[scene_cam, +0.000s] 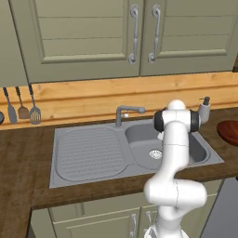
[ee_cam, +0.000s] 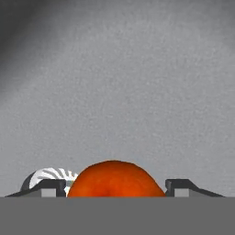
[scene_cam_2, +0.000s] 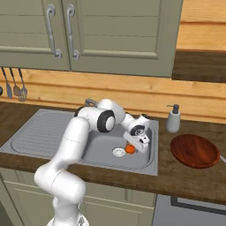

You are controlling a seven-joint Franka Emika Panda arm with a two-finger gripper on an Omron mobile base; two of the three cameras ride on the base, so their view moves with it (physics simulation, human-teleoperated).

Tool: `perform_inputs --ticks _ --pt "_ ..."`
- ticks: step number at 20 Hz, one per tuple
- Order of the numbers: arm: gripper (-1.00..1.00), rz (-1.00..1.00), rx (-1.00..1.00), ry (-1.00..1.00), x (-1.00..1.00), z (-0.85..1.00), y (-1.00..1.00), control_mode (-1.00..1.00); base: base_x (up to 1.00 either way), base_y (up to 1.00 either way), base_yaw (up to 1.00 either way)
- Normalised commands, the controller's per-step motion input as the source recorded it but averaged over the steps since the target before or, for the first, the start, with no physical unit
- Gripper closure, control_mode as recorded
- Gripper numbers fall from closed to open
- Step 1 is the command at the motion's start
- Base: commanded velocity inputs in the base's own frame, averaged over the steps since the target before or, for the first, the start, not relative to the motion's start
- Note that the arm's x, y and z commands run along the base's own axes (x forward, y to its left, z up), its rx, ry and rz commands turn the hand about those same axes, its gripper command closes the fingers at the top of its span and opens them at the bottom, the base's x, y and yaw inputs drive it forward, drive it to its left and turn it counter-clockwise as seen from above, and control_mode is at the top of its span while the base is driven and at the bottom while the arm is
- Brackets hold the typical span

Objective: Pick the squash from the sink and place it in the bowl. Then pick the bowl and place it in the microwave. Then close the microwave door and press the start button.

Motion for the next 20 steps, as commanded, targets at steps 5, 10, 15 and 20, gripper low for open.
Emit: perform_inputs --ticks 5,10,15,20 --pt "1.0 0.0 0.0 0.0 -0.62 0.2 0.0 -1.0 0.0 0.0 0.0" --pt "1.0 0.07 -0.03 -0.1 -0.5 0.97 -0.02 -1.0 0.0 0.0 0.0" --pt "1.0 0.23 -0.25 -0.27 -0.53 1.0 -0.15 -1.0 0.0 0.0 0.0" --pt "1.0 0.22 -0.28 -0.37 -0.68 1.0 -0.36 -1.0 0.0 0.0 0.0"
